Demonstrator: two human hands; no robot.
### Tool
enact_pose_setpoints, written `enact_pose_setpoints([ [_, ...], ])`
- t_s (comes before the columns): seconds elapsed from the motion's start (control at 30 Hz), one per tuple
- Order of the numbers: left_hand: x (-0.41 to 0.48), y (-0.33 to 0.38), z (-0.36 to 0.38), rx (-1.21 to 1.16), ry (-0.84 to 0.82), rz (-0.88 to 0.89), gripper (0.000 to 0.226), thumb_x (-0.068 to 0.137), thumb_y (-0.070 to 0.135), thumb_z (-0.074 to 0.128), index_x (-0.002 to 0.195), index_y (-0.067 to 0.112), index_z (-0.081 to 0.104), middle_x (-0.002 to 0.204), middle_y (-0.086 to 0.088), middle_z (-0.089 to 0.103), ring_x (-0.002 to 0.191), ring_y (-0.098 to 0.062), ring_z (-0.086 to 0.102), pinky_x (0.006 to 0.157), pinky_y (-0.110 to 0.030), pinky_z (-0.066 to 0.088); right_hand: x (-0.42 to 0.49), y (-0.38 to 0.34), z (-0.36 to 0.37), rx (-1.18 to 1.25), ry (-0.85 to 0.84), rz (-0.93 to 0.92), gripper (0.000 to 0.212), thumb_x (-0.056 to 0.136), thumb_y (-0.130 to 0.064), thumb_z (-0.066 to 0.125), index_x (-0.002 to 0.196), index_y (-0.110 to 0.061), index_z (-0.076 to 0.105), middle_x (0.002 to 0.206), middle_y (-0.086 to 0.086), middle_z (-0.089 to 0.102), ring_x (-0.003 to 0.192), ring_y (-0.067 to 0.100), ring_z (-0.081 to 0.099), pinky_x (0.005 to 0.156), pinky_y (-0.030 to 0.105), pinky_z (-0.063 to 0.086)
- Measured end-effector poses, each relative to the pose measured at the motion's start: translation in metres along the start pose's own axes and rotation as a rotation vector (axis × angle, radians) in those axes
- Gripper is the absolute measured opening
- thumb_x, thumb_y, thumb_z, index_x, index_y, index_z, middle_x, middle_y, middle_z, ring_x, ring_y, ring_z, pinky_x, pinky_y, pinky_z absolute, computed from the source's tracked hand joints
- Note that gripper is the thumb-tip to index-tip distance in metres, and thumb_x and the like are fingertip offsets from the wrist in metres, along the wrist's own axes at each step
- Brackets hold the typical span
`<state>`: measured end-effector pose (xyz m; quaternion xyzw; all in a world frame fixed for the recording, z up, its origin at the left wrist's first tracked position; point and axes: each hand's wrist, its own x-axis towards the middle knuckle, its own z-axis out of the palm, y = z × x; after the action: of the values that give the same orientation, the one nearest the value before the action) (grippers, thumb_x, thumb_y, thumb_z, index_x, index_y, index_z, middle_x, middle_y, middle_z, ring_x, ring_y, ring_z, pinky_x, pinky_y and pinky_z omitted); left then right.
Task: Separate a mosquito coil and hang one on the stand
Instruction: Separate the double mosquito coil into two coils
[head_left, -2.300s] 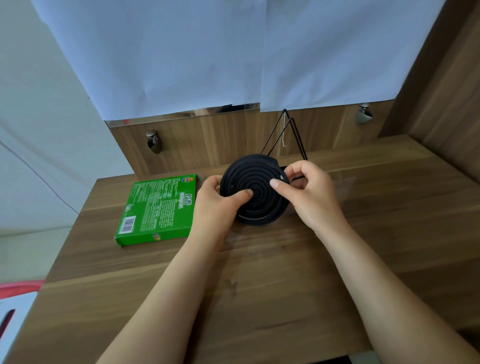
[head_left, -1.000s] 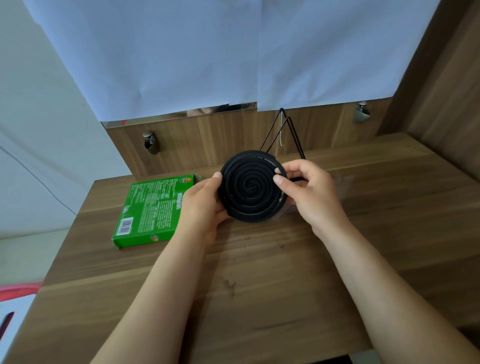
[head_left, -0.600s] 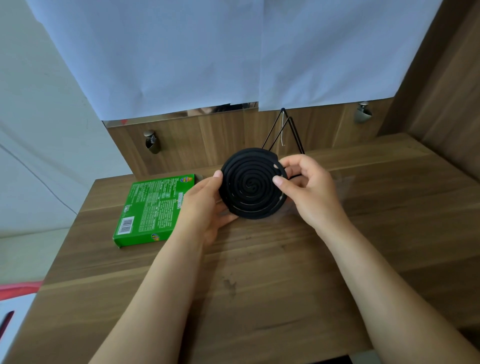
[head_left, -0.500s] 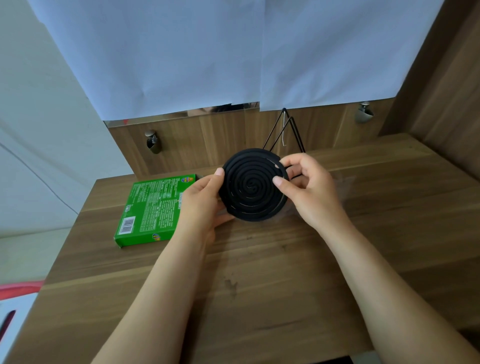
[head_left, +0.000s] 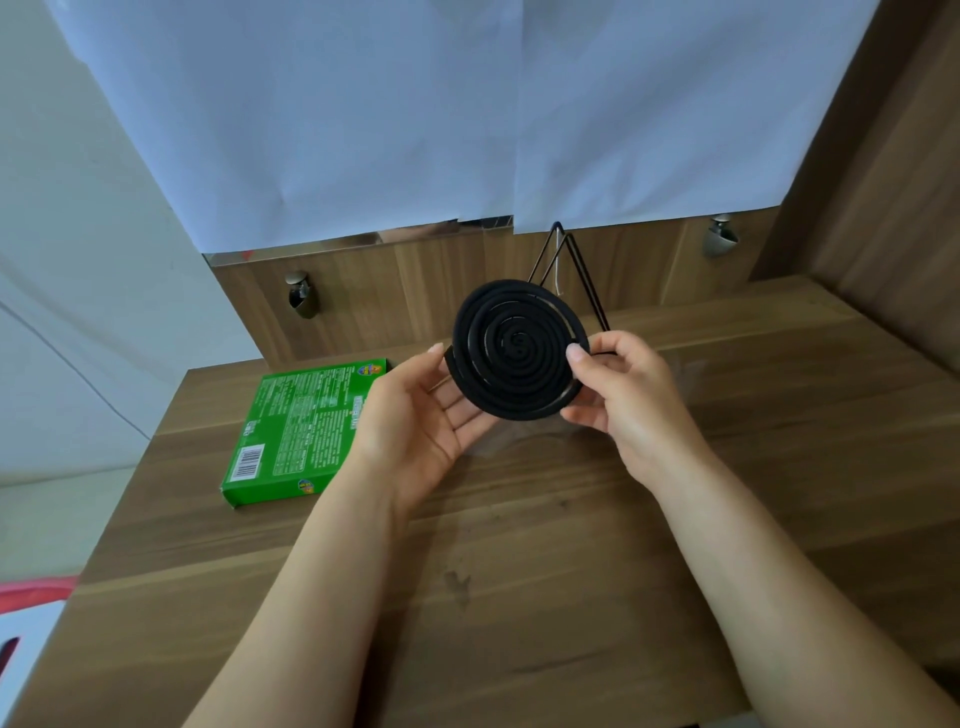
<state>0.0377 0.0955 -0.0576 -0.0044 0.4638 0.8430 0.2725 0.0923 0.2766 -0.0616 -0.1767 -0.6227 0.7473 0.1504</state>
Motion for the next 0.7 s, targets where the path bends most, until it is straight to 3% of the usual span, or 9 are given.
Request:
enact_pose_setpoints([
  [0.1,-0.0016,0.0014,0.0010,0.001,0.001,0.003,0.041,0.096,0.026,0.049,0.068,0.015,0.077,0.083,-0.009,0.076,0.079,-0.025,0.076,0.068,-0.036,0.062,-0.0011,0.0002,0.0015,-0.003,-0.009,0.010,0.007,0.094,-0.015,0.063,0.099,-0.010,0.061,0.087,0.006,0.068,0.067,0.010,0.068,0.052,0.023,0.054],
  [0.27,-0.0008,0.0009,0.0035,0.049,0.105,0.062,0.032,0.102,0.028,0.046,0.092,0.010,0.071,0.083,-0.009,0.078,0.076,-0.022,0.076,0.064,-0.035,0.062,-0.0026,0.0018,0.0029,-0.010,-0.080,0.001,0.005,0.094,-0.012,0.062,0.097,-0.009,0.059,0.090,0.010,0.069,0.071,0.014,0.070,0.054,0.025,0.056],
  [0.43,0.0015,-0.0037,0.0037,0.171,0.243,0.144,0.034,0.104,0.031,0.044,0.094,0.011,0.070,0.080,-0.005,0.078,0.073,-0.017,0.075,0.060,-0.031,0.061,-0.0044,0.0037,0.0037,-0.163,-0.125,-0.088,0.010,0.092,-0.012,0.065,0.098,-0.013,0.057,0.079,0.005,0.066,0.064,0.017,0.070,0.054,0.029,0.058],
  [0.5,0.0009,-0.0055,0.0045,0.263,0.299,0.204,0.036,0.104,0.031,0.044,0.094,0.009,0.070,0.085,-0.008,0.078,0.078,-0.020,0.075,0.064,-0.032,0.062,-0.0053,0.0056,0.0047,-0.298,-0.097,-0.179,0.016,0.090,-0.013,0.068,0.097,-0.017,0.055,0.075,0.004,0.064,0.059,0.016,0.069,0.051,0.029,0.057],
  [0.6,-0.0016,-0.0061,0.0051,0.353,0.342,0.288,0.039,0.104,0.032,0.045,0.091,0.009,0.073,0.098,-0.018,0.076,0.095,-0.032,0.073,0.082,-0.044,0.060,-0.0060,0.0082,0.0058,-0.469,-0.035,-0.292,0.016,0.089,-0.023,0.069,0.091,-0.022,0.053,0.065,0.000,0.063,0.050,0.011,0.065,0.047,0.024,0.052],
  [0.7,-0.0027,-0.0069,0.0047,0.413,0.368,0.338,0.039,0.103,0.033,0.046,0.087,0.010,0.074,0.098,-0.022,0.075,0.099,-0.037,0.071,0.085,-0.053,0.058,-0.0055,0.0089,0.0043,-0.584,0.030,-0.328,0.020,0.086,-0.034,0.071,0.082,-0.021,0.056,0.065,0.001,0.063,0.055,0.016,0.063,0.053,0.031,0.053],
])
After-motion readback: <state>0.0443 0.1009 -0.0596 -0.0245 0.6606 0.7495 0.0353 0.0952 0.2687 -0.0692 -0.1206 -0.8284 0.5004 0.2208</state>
